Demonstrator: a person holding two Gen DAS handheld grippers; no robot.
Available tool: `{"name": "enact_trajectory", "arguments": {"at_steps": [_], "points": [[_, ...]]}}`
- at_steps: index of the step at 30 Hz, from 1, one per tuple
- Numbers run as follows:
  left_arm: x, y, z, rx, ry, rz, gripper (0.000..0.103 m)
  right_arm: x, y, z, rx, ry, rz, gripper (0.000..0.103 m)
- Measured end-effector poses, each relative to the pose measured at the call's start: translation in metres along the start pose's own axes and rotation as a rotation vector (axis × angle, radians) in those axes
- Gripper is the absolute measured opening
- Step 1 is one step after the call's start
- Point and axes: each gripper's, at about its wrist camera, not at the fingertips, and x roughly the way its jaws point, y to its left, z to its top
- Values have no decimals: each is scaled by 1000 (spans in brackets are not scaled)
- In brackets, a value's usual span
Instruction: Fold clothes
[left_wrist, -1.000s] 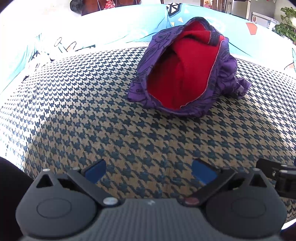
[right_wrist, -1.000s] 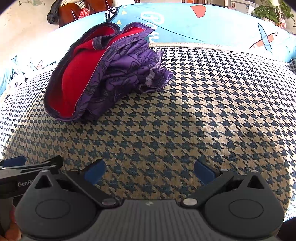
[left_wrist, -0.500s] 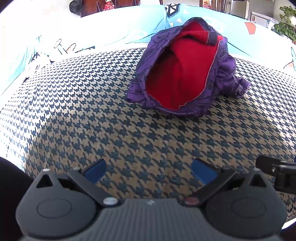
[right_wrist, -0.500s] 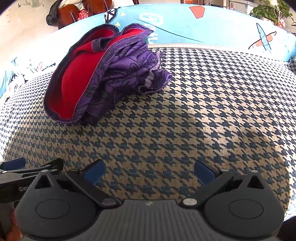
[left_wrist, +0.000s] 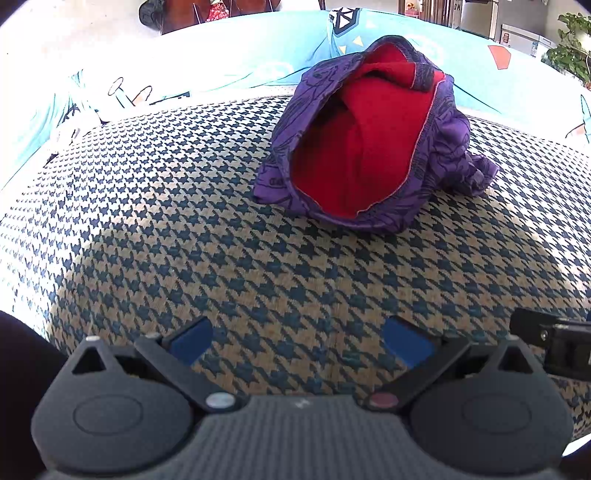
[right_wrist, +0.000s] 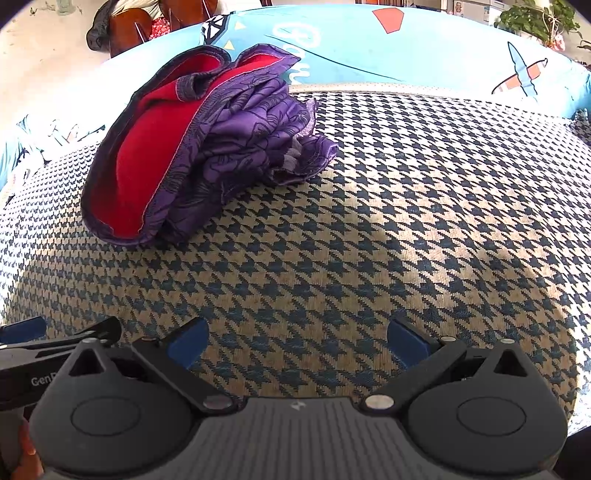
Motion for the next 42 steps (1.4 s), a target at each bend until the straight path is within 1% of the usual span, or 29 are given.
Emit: {"name": "enact_trajectory", "arguments": {"at_steps": [20, 30, 42], "points": [[0, 1, 0, -3, -3, 1, 103, 0, 6, -2, -40, -5, 6, 103], [-4, 1, 3, -3, -19, 5, 103, -4, 12, -2, -66, -39, 9, 103], [-12, -1, 3, 11, -47, 4, 103, -8, 12, 1, -56, -71, 3, 103]]}}
